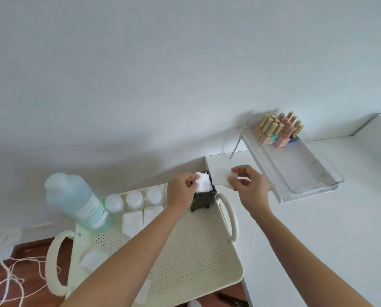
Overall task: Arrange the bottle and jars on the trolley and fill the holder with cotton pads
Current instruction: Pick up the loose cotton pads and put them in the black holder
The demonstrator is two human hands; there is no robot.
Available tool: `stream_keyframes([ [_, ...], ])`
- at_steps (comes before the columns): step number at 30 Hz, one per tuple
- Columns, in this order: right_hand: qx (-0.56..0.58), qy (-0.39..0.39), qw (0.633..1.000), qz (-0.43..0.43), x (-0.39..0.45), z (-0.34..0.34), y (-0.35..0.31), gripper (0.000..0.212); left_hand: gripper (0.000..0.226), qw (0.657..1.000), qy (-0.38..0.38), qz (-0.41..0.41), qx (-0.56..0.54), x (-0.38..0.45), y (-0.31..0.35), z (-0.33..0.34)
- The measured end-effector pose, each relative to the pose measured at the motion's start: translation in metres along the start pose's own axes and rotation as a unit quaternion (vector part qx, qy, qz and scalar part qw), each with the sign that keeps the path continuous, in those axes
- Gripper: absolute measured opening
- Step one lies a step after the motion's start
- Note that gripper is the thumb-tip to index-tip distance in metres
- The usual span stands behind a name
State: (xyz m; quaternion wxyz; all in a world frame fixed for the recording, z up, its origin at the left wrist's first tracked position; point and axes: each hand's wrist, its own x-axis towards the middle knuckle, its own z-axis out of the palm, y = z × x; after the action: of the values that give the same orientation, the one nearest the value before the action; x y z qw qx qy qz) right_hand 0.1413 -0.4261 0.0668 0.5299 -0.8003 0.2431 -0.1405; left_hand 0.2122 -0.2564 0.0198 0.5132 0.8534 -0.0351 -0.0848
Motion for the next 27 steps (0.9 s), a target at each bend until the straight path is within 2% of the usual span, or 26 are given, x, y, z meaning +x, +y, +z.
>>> stream_keyframes([
  [3,-0.027,-0.033,0.999,-0.009,0.008,0.013,0.000,0.012,0.022,0.984,0.056,0.062,0.160,-0.002,-0.006,0.008],
  [5,-0.044,-0.061,0.997,-0.019,0.013,0.024,0.001,0.012,0.023,0.970,0.080,0.098,0.206,-0.003,-0.008,0.011],
  [10,-0.068,-0.105,0.992,-0.020,0.022,0.048,0.009,0.009,0.022,0.976,0.146,0.090,0.137,-0.002,-0.014,0.012],
  [13,-0.101,-0.131,0.985,-0.042,0.024,0.058,0.013,0.010,0.023,0.973,0.106,0.110,0.172,-0.002,-0.020,0.012],
  [16,-0.186,-0.143,0.968,-0.095,0.028,0.067,0.019,0.019,0.024,0.965,0.087,0.107,0.223,-0.001,-0.022,0.014],
  [21,-0.246,-0.132,0.955,-0.103,0.033,0.072,0.027,0.021,0.022,0.964,0.085,0.077,0.241,-0.004,-0.013,0.021],
  [24,-0.265,-0.117,0.949,-0.124,0.031,0.071,0.025,0.022,0.024,0.975,0.083,0.095,0.184,-0.012,-0.015,0.017],
  [27,-0.229,-0.069,0.950,-0.200,0.011,0.072,0.014,0.023,0.021,0.977,0.126,0.125,0.115,-0.036,-0.022,-0.004],
])
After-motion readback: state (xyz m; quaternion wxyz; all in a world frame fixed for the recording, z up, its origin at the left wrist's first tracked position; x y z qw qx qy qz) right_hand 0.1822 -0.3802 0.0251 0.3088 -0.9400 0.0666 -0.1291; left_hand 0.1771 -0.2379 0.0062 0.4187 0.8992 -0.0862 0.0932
